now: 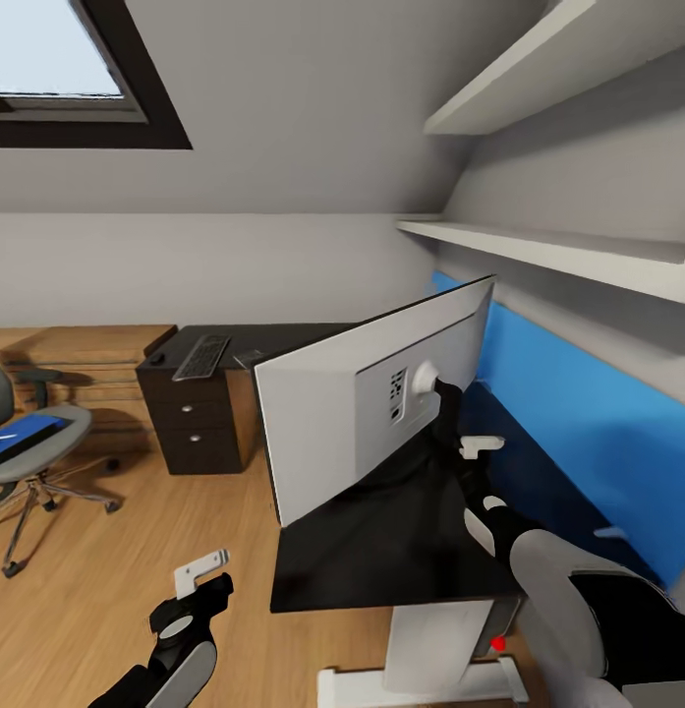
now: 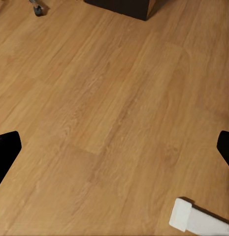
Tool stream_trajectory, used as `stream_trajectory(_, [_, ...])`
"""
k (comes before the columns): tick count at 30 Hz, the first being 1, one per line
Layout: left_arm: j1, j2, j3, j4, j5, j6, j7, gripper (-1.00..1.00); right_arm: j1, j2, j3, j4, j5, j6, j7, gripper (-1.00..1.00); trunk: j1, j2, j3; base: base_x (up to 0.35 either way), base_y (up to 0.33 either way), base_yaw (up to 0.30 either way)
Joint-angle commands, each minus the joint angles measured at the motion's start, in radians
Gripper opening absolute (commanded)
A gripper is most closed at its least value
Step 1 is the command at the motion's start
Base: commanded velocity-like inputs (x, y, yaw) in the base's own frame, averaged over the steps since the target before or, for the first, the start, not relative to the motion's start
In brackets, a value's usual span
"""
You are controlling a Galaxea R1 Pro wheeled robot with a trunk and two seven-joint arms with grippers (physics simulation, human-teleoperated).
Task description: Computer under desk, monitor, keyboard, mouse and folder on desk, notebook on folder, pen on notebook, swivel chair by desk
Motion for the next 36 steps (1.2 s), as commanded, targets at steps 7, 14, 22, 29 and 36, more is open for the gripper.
stream_trajectory(7, [-0.001,0.001,-0.002,-0.002,0.002,0.006,0.006,1.00,-0.002,0.000,-0.006,-0.001,-0.001,-0.003,0.000,-1.00,0.000,-0.001,0.004,0.000,0.000,-0.214])
stream_trajectory(14, [-0.001,0.001,-0.002,-0.002,0.003,0.006,0.005,1.00,-0.002,0.000,-0.006,-0.001,-0.001,-0.003,0.000,-1.00,0.000,-0.001,0.004,0.000,0.000,-0.045])
stream_trajectory(22, [-0.001,0.000,-0.004,-0.002,0.004,0.006,0.005,1.00,-0.002,0.000,-0.006,-0.001,-0.001,-0.003,0.000,-1.00,0.000,-0.001,0.005,0.000,0.000,-0.003])
stream_trajectory(29, [-0.001,0.000,-0.004,-0.002,0.004,0.006,0.005,1.00,-0.002,0.000,-0.006,-0.001,-0.001,-0.003,0.000,-1.00,0.000,-0.001,0.005,0.000,0.000,0.000])
stream_trajectory(36, [-0.001,0.000,-0.004,-0.002,0.004,0.006,0.005,1.00,-0.002,0.000,-0.006,-0.001,-0.001,-0.002,0.000,-1.00,0.000,-0.001,0.005,0.000,0.000,0.000])
